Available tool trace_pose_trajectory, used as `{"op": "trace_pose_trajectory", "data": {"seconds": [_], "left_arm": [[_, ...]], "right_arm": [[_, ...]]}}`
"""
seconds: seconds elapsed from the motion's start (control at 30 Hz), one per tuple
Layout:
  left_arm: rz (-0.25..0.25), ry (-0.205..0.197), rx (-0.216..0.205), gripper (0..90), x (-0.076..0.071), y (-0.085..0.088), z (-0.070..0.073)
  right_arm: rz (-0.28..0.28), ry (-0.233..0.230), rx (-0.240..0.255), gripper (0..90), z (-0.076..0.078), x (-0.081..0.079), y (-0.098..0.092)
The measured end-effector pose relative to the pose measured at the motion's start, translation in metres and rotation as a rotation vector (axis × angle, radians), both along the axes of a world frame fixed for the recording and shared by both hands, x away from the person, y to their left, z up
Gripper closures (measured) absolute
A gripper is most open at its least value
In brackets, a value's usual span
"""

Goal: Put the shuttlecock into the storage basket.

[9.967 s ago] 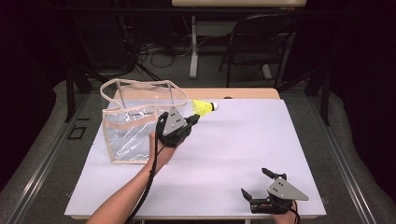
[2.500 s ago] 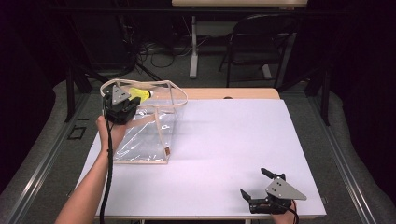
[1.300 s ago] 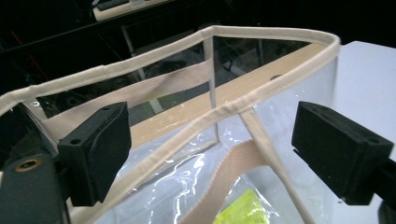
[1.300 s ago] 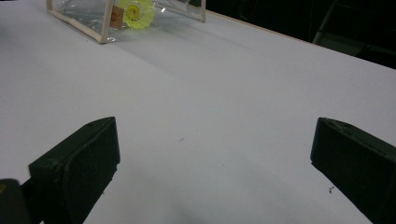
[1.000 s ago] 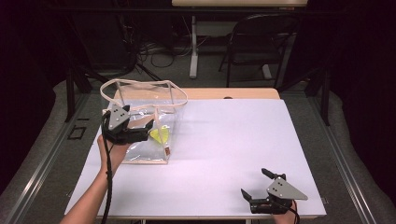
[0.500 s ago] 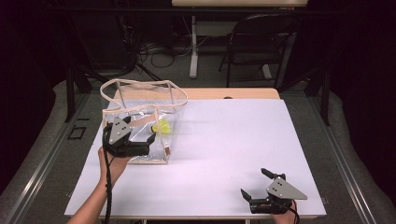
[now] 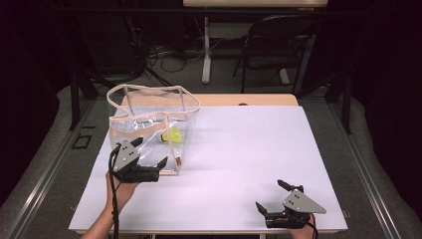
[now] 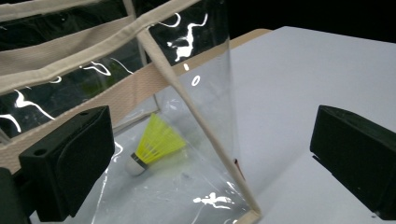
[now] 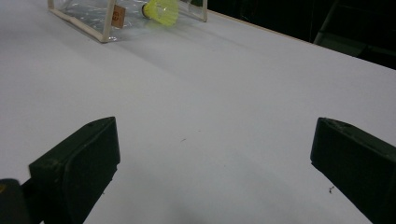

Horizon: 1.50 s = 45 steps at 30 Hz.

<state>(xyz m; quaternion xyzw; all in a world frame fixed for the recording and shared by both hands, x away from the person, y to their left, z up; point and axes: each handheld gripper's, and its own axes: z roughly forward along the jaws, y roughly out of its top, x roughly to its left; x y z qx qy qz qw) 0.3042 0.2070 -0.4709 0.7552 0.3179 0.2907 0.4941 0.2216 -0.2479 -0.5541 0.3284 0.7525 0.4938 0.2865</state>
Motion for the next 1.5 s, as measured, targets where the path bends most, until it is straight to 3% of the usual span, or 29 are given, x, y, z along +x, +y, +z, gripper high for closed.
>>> {"op": "trace_pose_trajectory", "data": {"seconds": [0.43, 1.0, 1.5], "left_arm": [[-0.1, -0.017, -0.005, 0.0, -0.026, -0.001, -0.015], [-0.128, 0.037, 0.015, 0.0, -0.04, 0.002, -0.04], [-0.13, 0.059, -0.01, 0.0, -0.053, 0.008, -0.067]], "right_arm": [[0.001, -0.002, -0.005, 1.0, 0.0, 0.0, 0.001], [0.0, -0.001, -0.008, 1.0, -0.001, 0.0, 0.001], [0.0, 0.0, -0.011, 1.0, -0.001, 0.0, 0.002]]}}
